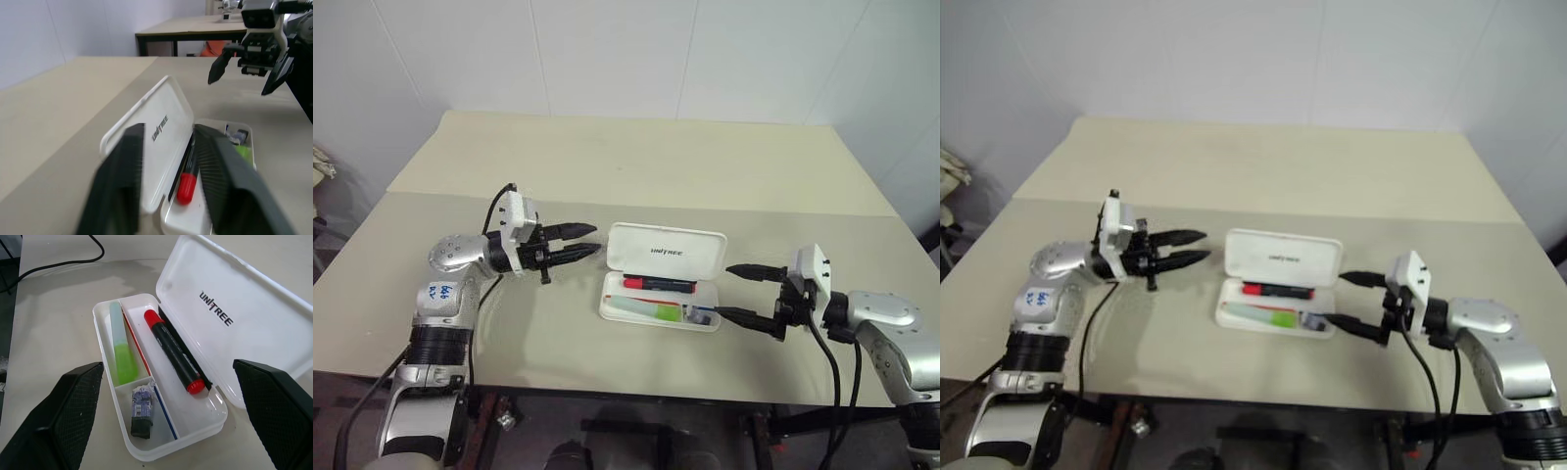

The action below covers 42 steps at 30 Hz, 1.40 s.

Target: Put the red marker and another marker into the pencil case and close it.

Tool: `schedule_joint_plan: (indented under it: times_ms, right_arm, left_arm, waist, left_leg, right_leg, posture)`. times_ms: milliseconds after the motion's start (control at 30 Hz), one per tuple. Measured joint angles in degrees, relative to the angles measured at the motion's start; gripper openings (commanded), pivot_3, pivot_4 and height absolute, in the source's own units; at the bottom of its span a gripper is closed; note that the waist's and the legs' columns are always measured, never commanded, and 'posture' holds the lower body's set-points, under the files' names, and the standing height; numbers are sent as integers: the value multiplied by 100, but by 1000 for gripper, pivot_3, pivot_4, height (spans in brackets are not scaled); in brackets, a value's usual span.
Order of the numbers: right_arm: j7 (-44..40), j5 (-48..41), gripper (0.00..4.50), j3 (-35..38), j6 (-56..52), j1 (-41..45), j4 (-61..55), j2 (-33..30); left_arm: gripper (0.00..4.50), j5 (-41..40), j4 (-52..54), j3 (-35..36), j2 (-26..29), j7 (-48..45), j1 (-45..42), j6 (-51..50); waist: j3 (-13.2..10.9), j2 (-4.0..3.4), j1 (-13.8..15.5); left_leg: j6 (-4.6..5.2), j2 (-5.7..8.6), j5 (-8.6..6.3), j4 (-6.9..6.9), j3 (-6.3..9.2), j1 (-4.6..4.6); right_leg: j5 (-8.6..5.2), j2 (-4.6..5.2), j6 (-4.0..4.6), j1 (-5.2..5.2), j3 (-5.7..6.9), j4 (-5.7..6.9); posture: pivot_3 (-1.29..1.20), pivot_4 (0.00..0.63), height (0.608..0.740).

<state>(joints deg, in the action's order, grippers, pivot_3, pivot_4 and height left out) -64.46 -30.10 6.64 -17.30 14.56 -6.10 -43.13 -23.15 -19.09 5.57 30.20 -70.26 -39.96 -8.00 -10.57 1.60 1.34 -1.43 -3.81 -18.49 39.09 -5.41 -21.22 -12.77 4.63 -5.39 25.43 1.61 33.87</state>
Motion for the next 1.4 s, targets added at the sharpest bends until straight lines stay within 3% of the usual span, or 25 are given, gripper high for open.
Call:
schedule_joint_plan:
  times_ms: [67, 433, 700, 1100, 1400]
  right_arm:
    - [-24, 3, 4500, -1, 19, 39, 16, 12]
    - [-50, 43, 4500, 44, 97, 73, 107, 30]
    - [1, 58, 4500, 57, 106, 75, 129, 30]
    - [-384, -509, 4500, 482, -18, 294, 239, -106]
    - [-1042, -570, 4500, 664, -11, 808, 1038, -485]
  left_arm:
    - [49, 29, -370, 7, 30, -28, -221, 90]
    - [49, 702, -3610, 73, 187, 196, -1644, 1448]
    - [49, 1175, -5148, 46, -48, 511, -2423, 1625]
    - [49, 1470, -5626, 238, -566, 633, -2809, 1581]
    - [49, 1778, -5788, 235, -797, 415, -3009, 1514]
  waist:
    - [0, 0, 3]
    - [0, 0, -5]
    - [0, 0, 5]
    - [-1, 1, -8]
    - [-1, 1, -4]
  left_leg:
    - [0, 0, 0, 0, 0, 0]
    - [2, 0, -4, -2, -4, -5]
    - [4, 0, -6, -2, -4, -15]
    - [4, 0, -7, -1, -5, -17]
    - [4, 0, -7, -1, -7, -20]
  right_leg:
    - [0, 0, 0, 0, 0, 0]
    - [3, 0, -4, 0, 6, -1]
    - [8, 0, -13, 0, 9, -1]
    - [9, 0, -16, 1, 11, -2]
    - [10, 0, -18, 1, 11, -8]
  posture:
    - [0, 150, 740]
    - [0, 150, 740]
    - [0, 150, 740]
    - [0, 150, 740]
    - [0, 150, 740]
